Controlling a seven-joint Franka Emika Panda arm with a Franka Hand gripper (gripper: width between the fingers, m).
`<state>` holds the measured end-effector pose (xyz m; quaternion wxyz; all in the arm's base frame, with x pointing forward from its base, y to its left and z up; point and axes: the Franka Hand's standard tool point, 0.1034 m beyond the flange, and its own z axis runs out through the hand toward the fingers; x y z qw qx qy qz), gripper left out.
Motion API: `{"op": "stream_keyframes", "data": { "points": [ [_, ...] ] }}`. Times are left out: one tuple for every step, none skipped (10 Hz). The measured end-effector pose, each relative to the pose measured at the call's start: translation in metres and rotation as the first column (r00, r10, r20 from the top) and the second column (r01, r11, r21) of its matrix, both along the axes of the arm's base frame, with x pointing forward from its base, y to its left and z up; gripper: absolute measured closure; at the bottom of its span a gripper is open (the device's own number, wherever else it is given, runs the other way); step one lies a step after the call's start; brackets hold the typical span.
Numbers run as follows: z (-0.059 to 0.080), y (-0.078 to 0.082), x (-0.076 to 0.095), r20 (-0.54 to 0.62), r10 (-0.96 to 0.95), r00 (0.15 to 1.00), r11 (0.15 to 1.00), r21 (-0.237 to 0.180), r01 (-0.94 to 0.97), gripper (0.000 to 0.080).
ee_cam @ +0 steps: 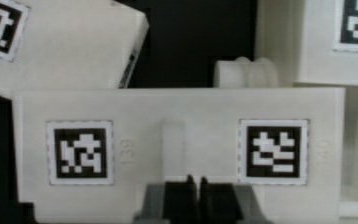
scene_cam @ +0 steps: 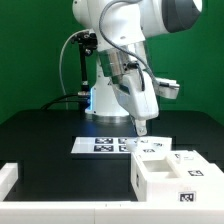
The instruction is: Assemble cabinet
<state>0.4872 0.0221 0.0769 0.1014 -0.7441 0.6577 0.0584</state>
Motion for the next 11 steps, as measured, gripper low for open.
{"op": "stream_keyframes", "data": {
  "points": [
    [0.0000, 0.0000, 0.0000, 0.000, 0.000, 1.000, 1.000, 0.000, 0.000, 0.0799],
    [-0.0003, 0.0010, -0.0009, -0.009, -0.009, 1.000, 1.000, 0.002, 0.009, 0.0799],
    [-0.0015, 0.0045, -0.0044, -0.040, -0.023, 0.999, 1.000, 0.013, 0.024, 0.0799],
    [-0.0039, 0.0028, -0.0055, -0.043, -0.022, 0.999, 1.000, 0.012, 0.022, 0.0799],
    [-0.0062, 0.0023, -0.0066, -0.046, -0.022, 0.999, 1.000, 0.010, 0.022, 0.0799],
    [-0.0074, 0.0047, -0.0075, -0.049, -0.019, 0.999, 1.000, 0.010, 0.019, 0.0799],
    [-0.0075, 0.0076, -0.0077, -0.049, -0.013, 0.999, 1.000, 0.011, 0.013, 0.0799],
    [-0.0076, 0.0077, -0.0078, -0.049, -0.013, 0.999, 1.000, 0.011, 0.014, 0.0799],
    [-0.0077, 0.0081, -0.0078, -0.049, -0.012, 0.999, 1.000, 0.011, 0.013, 0.0799],
    [-0.0077, 0.0083, -0.0078, -0.049, -0.012, 0.999, 1.000, 0.011, 0.012, 0.0799],
    [-0.0076, 0.0083, -0.0077, -0.049, -0.011, 0.999, 1.000, 0.012, 0.012, 0.0799]
  ]
}}
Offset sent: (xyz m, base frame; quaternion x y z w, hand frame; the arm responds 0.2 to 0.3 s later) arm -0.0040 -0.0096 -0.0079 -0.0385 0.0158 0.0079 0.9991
